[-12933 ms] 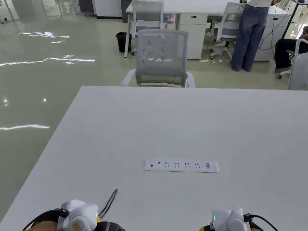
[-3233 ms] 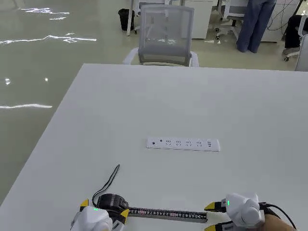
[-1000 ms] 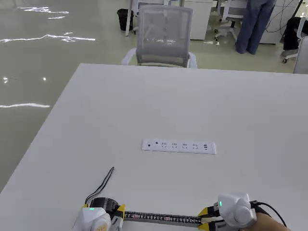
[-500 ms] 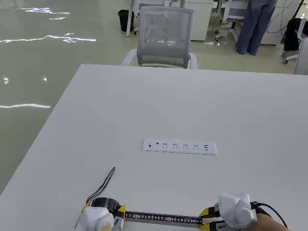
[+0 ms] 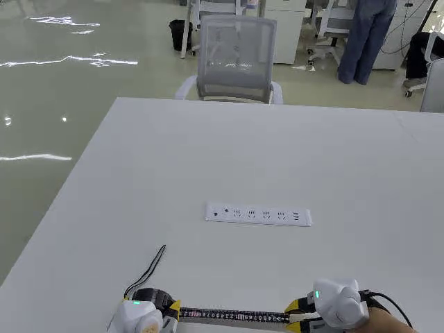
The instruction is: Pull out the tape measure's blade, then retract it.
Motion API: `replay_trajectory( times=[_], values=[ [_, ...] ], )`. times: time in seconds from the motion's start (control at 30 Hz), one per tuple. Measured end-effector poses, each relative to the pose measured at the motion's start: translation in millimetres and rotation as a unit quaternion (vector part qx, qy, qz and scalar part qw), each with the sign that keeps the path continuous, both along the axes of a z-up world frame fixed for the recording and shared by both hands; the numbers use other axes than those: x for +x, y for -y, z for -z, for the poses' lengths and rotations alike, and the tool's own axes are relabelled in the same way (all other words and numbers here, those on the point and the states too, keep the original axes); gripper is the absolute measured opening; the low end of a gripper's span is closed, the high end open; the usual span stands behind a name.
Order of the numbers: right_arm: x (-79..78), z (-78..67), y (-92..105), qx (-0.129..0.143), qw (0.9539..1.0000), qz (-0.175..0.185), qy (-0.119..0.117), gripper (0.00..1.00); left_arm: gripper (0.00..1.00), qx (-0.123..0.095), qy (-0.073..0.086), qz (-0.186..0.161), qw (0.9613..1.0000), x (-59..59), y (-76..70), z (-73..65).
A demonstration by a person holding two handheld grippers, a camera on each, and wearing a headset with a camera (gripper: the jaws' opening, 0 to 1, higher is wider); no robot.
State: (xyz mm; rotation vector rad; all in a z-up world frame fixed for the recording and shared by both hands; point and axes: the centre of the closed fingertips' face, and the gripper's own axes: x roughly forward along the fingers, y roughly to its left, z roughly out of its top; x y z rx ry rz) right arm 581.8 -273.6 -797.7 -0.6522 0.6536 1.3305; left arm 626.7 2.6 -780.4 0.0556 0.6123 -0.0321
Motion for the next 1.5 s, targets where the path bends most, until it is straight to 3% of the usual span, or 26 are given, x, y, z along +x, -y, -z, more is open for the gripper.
replay_trajectory(
  times=[1.5],
  values=[
    [3.4,-16.9,-13.3,-0.001,0.9998,-0.015,0.010,0.13,0.61,-0.034,-0.007,0.002,0.9994,-0.6,-4.3,-1.1]
  ],
)
